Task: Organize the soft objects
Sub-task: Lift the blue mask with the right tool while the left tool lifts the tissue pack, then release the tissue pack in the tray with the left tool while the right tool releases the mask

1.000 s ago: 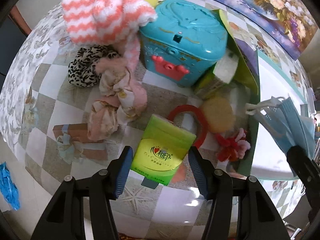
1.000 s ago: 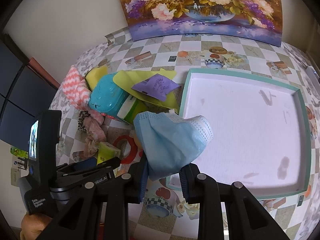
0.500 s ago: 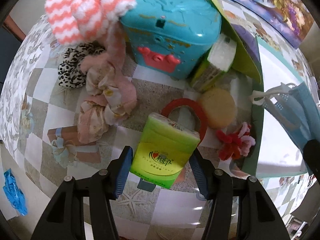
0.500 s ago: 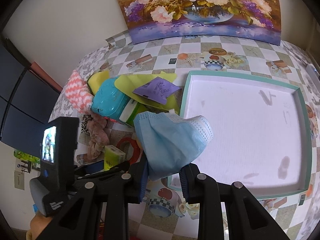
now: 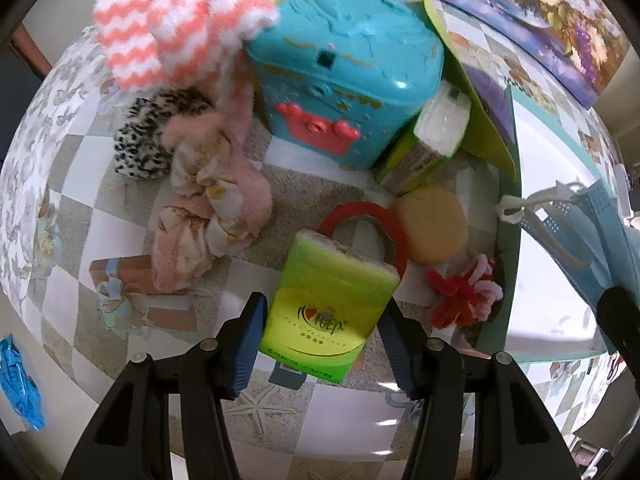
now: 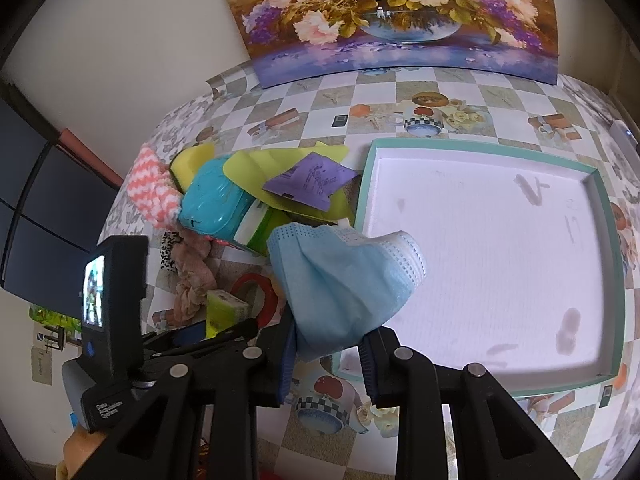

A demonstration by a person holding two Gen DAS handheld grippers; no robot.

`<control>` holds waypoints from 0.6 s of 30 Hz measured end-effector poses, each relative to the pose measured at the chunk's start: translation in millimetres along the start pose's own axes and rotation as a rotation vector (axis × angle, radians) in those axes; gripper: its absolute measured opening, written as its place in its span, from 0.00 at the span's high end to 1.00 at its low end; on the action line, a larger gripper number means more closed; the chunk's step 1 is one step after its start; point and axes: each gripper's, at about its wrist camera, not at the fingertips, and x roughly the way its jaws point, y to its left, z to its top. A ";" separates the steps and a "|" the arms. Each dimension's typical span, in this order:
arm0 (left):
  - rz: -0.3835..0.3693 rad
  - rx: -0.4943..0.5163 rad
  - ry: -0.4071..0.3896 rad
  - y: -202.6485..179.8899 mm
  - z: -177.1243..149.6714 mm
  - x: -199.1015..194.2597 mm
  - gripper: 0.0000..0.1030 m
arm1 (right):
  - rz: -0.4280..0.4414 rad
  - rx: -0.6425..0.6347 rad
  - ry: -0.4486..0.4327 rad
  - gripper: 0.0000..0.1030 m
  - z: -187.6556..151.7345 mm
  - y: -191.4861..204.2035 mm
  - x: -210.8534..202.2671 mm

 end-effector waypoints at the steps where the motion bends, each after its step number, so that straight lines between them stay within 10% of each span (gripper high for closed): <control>1: 0.000 -0.003 -0.016 0.9 -0.1 -4.0 0.45 | 0.000 0.002 -0.001 0.71 0.2 -0.3 -0.2; 18: -0.044 0.113 -0.182 -40.9 -2.0 -79.0 0.46 | -0.064 0.122 -0.044 0.71 10.7 -38.8 -15.3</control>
